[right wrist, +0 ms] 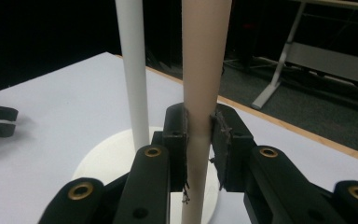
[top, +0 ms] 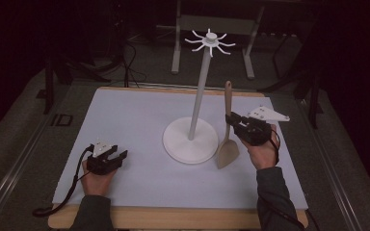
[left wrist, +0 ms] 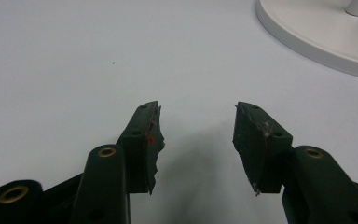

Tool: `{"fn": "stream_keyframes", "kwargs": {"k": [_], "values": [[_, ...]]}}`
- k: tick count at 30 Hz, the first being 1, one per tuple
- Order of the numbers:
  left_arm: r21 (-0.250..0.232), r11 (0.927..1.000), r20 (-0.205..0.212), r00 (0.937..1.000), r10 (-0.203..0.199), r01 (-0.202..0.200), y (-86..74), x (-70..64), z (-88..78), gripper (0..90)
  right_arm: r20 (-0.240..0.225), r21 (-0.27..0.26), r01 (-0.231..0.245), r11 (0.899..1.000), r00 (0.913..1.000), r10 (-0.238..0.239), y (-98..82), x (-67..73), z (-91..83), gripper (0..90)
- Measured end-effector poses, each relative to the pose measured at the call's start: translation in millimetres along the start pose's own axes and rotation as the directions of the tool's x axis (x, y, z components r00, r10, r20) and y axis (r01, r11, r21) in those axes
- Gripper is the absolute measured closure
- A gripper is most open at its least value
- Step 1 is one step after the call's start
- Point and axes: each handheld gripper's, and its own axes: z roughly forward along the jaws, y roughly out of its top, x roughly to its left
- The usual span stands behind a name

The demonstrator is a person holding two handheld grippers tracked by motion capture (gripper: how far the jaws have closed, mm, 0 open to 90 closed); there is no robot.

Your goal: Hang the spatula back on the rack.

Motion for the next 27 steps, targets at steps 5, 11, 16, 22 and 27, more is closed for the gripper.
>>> {"fn": "stream_keyframes", "kwargs": {"k": [5, 11, 16, 22, 27], "values": [[0.000, 1.0000, 0.000, 1.0000, -0.001, 0.001, 0.0, -0.1, 0.0, 51.2, -0.005, -0.018, 0.011, 1.000, 0.9999, -0.011, 3.1, 2.4, -1.4, 76.4], [0.000, 1.0000, 0.000, 1.0000, -0.002, 0.002, 0.0, -0.1, 0.0, 51.1, -0.008, -0.039, 0.015, 0.999, 0.9999, -0.016, 8.1, 4.4, -1.7, 76.4], [-0.002, 1.0000, 0.001, 1.0000, -0.003, 0.003, -0.1, -0.1, 0.0, 51.1, -0.010, -0.052, 0.020, 0.998, 0.9997, -0.020, 11.8, 6.2, -1.3, 76.4], [-0.002, 1.0000, 0.001, 1.0000, -0.004, 0.004, -0.1, -0.1, 0.0, 51.1, -0.011, -0.069, 0.028, 0.997, 0.9995, -0.029, 19.3, 9.1, -3.5, 76.4], [-0.001, 1.0000, 0.000, 1.0000, -0.002, 0.002, -0.1, 0.0, 0.0, 51.1, -0.013, -0.084, 0.037, 0.996, 0.9992, -0.038, 25.4, 11.4, -6.0, 76.5]]}}
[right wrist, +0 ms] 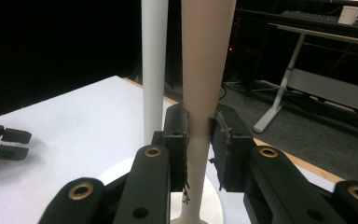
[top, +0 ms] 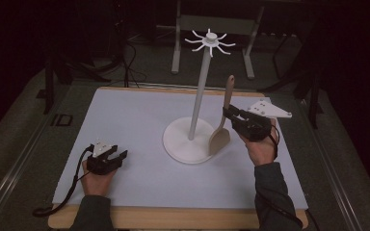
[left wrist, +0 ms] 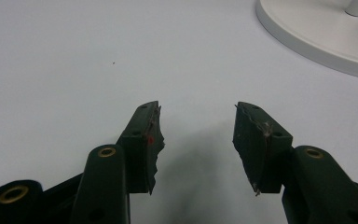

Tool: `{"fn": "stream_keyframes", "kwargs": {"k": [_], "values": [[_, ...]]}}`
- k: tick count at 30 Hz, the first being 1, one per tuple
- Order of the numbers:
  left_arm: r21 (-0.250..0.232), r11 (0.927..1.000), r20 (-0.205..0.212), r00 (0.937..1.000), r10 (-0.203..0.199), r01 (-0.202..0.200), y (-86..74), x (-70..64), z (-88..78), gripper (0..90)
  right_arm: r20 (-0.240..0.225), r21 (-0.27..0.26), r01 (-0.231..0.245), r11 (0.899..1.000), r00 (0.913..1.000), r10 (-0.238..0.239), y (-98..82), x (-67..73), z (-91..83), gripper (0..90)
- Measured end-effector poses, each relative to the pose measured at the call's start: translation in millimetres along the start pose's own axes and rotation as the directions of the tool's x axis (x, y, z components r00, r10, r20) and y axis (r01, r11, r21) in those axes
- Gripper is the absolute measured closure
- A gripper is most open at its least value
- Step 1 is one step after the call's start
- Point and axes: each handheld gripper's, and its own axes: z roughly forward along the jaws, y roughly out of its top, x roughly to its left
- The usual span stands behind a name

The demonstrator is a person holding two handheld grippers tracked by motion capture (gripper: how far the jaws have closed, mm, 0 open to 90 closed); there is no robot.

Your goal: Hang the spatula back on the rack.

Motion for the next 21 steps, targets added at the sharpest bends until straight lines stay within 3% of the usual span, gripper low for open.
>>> {"fn": "stream_keyframes", "kwargs": {"k": [21], "values": [[-0.001, 1.0000, 0.002, 1.0000, -0.001, 0.001, 0.0, 0.2, -0.1, 51.1, -0.016, -0.044, 0.005, 0.999, 0.9999, -0.006, 30.4, 2.5, -5.0, 76.5]]}}
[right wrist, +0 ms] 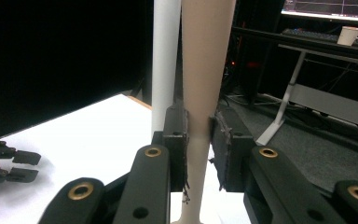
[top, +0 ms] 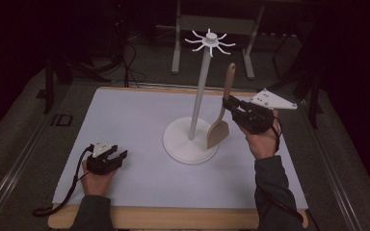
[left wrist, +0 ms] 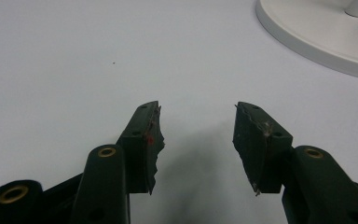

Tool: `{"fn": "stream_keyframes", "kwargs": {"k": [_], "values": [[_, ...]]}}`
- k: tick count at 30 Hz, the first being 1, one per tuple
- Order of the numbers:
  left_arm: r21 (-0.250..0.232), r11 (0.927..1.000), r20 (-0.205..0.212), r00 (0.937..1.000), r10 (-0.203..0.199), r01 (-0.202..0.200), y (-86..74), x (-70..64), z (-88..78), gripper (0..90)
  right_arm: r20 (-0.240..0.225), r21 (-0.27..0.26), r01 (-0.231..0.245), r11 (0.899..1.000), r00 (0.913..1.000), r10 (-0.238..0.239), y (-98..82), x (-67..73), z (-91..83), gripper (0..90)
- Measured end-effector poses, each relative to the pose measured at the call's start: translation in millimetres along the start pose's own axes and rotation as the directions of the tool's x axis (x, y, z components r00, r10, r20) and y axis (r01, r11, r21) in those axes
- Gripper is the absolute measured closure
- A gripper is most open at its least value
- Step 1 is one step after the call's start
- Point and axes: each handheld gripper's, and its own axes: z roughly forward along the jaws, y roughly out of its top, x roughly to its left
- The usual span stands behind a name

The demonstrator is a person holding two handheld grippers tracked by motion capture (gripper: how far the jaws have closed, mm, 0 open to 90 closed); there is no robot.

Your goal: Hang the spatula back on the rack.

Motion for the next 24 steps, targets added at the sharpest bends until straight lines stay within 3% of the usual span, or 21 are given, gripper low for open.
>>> {"fn": "stream_keyframes", "kwargs": {"k": [24], "values": [[-0.001, 1.0000, 0.000, 1.0000, 0.000, 0.000, -0.1, -0.3, -0.2, 51.0, -0.040, -0.026, 0.009, 1.000, 0.9992, -0.010, 28.4, 1.9, -4.6, 76.4]]}}
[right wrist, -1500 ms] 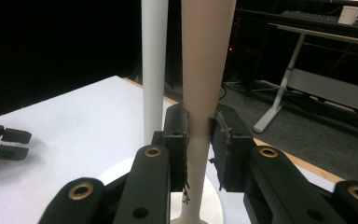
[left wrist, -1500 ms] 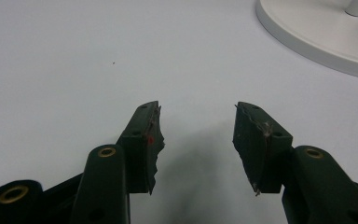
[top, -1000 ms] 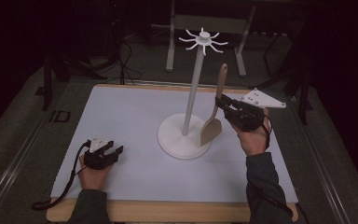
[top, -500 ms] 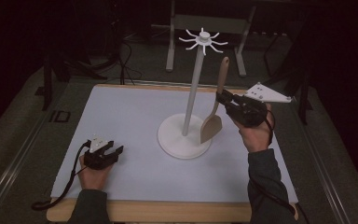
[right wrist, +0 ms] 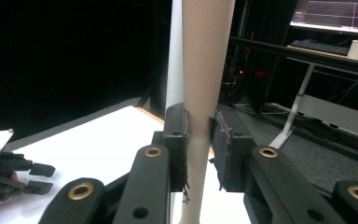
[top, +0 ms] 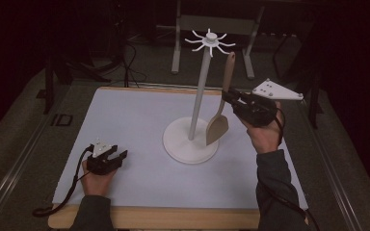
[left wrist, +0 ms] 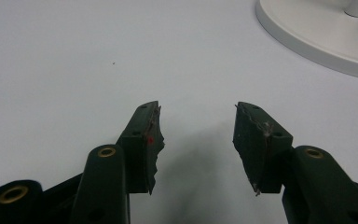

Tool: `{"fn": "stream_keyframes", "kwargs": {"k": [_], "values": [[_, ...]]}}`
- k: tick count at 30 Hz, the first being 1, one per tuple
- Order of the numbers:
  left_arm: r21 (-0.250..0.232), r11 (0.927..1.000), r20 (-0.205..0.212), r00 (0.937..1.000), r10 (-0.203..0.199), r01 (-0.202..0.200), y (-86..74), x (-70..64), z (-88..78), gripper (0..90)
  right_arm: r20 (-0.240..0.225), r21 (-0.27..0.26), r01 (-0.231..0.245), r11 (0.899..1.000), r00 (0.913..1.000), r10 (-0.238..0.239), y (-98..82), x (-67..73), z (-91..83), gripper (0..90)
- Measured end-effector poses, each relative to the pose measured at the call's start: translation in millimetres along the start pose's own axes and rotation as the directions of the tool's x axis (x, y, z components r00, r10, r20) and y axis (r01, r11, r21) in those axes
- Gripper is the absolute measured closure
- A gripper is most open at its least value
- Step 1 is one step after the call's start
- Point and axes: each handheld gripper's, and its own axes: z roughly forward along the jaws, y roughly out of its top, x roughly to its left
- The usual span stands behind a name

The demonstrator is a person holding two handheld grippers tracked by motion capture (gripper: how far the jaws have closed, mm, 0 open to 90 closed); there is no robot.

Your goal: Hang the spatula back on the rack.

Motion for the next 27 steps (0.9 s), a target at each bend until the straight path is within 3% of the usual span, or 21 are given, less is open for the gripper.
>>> {"fn": "stream_keyframes", "kwargs": {"k": [17, 22, 27], "values": [[-0.001, 1.0000, 0.003, 1.0000, -0.001, 0.001, 0.0, 0.3, 0.0, 51.0, -0.015, 0.036, -0.014, 0.999, 0.9998, 0.014, 4.5, 0.4, 19.8, 76.0], [-0.002, 1.0000, 0.003, 1.0000, -0.001, 0.001, 0.0, 0.3, -0.1, 51.0, -0.009, 0.018, -0.025, 1.000, 0.9997, 0.025, 0.5, -1.0, 19.0, 62.6], [-0.001, 1.0000, 0.002, 1.0000, -0.001, 0.001, 0.0, 0.2, -0.1, 51.0, 0.006, 0.019, -0.022, 1.000, 0.9997, 0.022, -5.5, -1.6, 15.0, 56.3]]}}
